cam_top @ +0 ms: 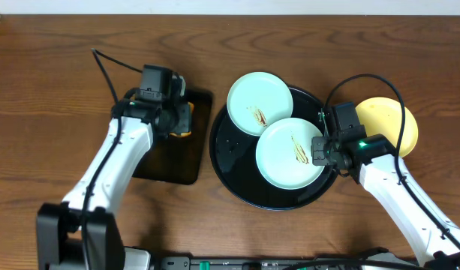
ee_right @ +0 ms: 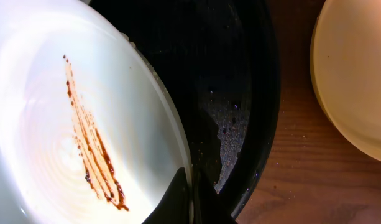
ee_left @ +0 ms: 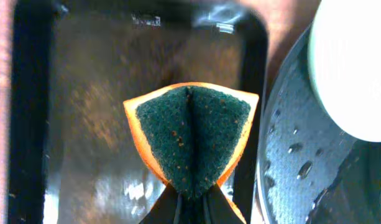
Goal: Clean dirty plates on tray and stack at the side
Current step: 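Lift sponge from black tray with left gripper, then move sponge with left gripper onto the pale green plate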
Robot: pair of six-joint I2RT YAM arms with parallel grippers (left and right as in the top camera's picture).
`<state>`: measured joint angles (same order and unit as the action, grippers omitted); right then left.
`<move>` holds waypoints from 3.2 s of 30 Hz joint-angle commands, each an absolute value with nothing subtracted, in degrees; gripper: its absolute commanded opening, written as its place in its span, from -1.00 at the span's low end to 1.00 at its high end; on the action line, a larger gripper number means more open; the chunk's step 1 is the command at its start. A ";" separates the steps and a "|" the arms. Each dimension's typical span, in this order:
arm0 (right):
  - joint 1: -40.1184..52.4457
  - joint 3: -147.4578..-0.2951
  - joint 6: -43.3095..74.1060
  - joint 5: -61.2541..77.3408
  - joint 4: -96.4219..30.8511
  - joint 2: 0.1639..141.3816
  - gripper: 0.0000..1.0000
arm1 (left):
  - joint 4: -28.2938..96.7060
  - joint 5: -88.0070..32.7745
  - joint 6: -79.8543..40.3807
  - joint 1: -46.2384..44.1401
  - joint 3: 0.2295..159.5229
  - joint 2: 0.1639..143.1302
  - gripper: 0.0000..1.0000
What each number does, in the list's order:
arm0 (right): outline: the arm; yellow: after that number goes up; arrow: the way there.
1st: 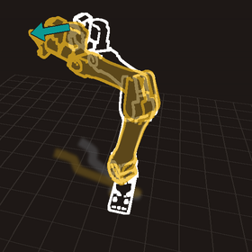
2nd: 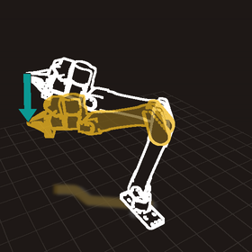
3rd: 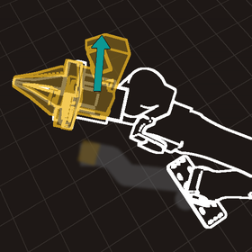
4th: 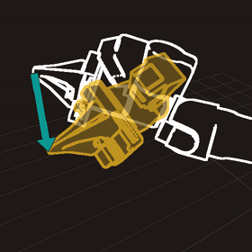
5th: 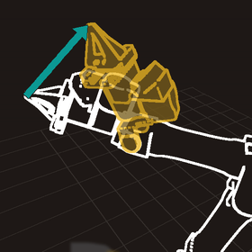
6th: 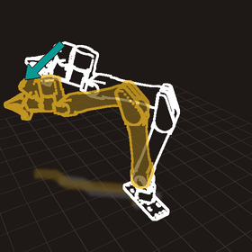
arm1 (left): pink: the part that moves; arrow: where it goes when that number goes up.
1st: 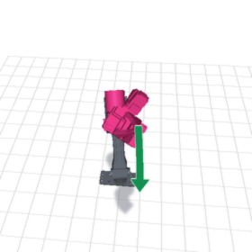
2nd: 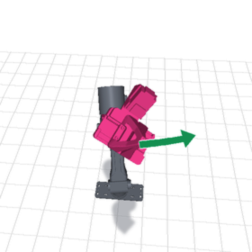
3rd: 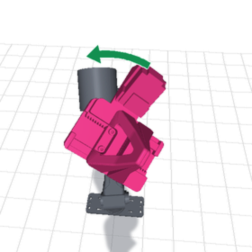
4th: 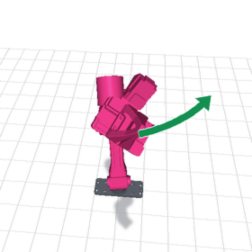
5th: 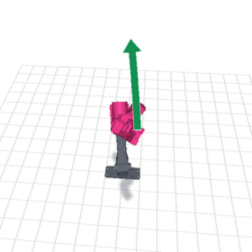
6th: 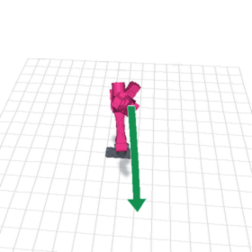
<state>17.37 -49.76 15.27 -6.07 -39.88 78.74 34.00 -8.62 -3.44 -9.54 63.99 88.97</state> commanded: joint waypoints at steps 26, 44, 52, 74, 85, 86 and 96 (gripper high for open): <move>17.28 -50.61 14.94 -6.61 -39.90 78.87 -0.98 | 29.41 1.15 -3.18 -9.61 63.88 69.87 -0.85; 17.28 -50.57 14.96 -5.93 -40.82 78.87 -0.98 | 30.98 -0.54 -3.25 -9.61 63.86 70.30 -0.85; 17.28 -49.08 15.86 -5.72 -41.36 79.09 -0.98 | 39.90 -4.08 -3.73 -9.63 63.42 79.70 -0.85; 17.32 -46.89 16.64 2.26 -35.03 91.18 -0.98 | 33.61 -28.86 -3.73 -23.42 63.44 88.44 -0.85; 17.32 -46.72 16.73 3.51 -35.14 92.82 -0.98 | 23.03 -21.78 -11.94 -39.33 63.44 96.20 -0.85; 17.32 -46.72 16.73 3.51 -35.16 92.82 -0.98 | 21.74 -21.76 -13.15 -40.27 63.44 97.27 -0.85; 17.32 -46.72 16.71 3.51 -35.33 92.82 -0.98 | 12.23 -25.41 -24.40 -44.45 63.44 105.32 -0.85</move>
